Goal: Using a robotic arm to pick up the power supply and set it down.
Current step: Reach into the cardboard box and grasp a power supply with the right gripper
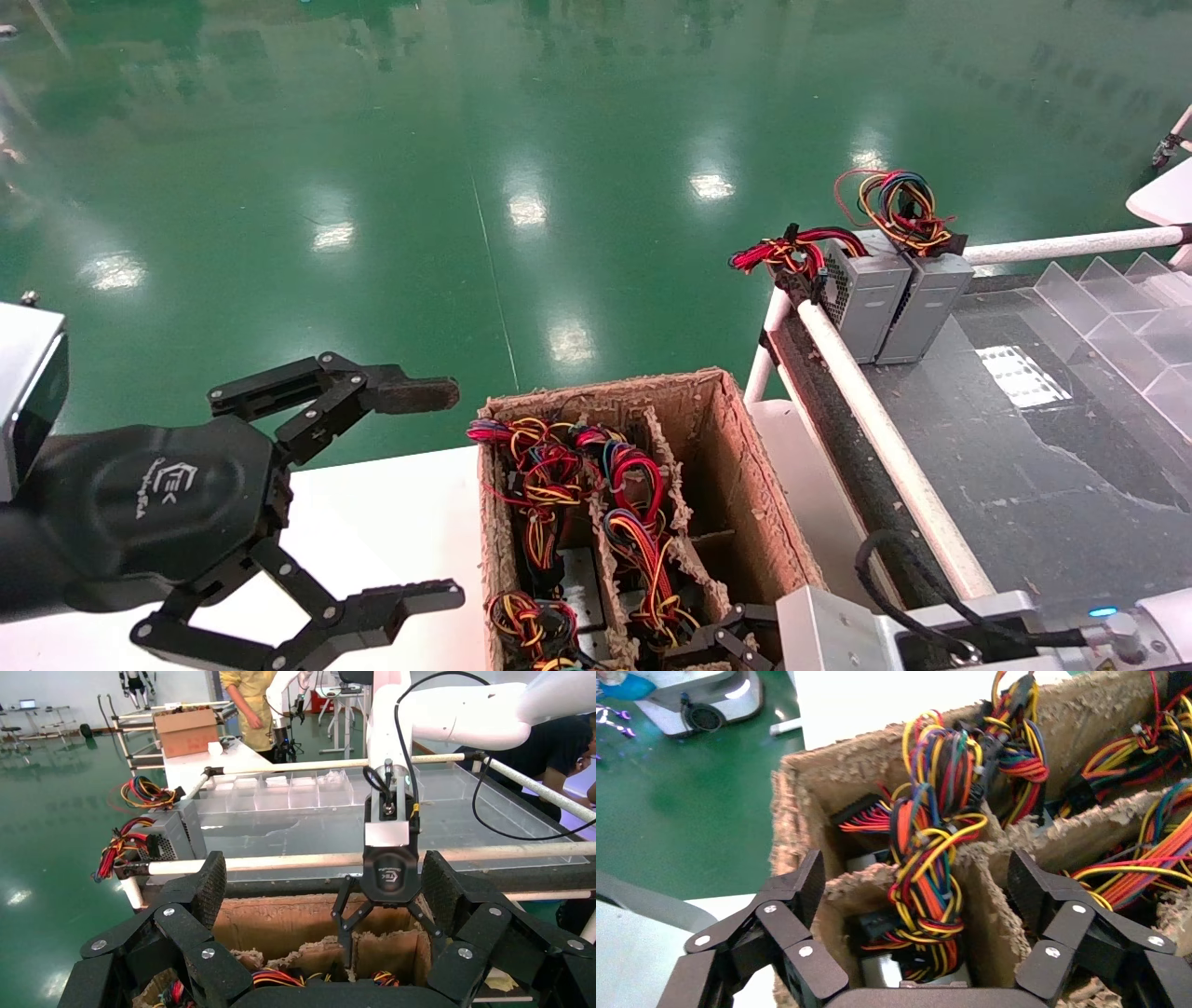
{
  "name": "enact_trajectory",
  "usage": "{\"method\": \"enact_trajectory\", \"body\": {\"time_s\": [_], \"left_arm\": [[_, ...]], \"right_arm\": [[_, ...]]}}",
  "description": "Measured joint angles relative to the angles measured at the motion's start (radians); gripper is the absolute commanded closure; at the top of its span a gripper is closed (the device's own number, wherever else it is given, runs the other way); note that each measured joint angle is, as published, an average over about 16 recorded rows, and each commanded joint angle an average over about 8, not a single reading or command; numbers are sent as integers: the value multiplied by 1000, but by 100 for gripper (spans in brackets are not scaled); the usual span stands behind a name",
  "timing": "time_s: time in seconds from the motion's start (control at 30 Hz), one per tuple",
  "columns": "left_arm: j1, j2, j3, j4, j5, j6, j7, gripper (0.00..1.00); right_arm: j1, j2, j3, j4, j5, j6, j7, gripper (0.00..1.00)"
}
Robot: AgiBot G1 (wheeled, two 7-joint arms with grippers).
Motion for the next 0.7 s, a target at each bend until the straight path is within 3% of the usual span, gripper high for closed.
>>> {"method": "enact_trajectory", "body": {"time_s": [0.7], "left_arm": [[0,0,1,0,0,0,0,0]], "right_arm": [[-5,-33,-9,-7,-40,52,-19,100]]}}
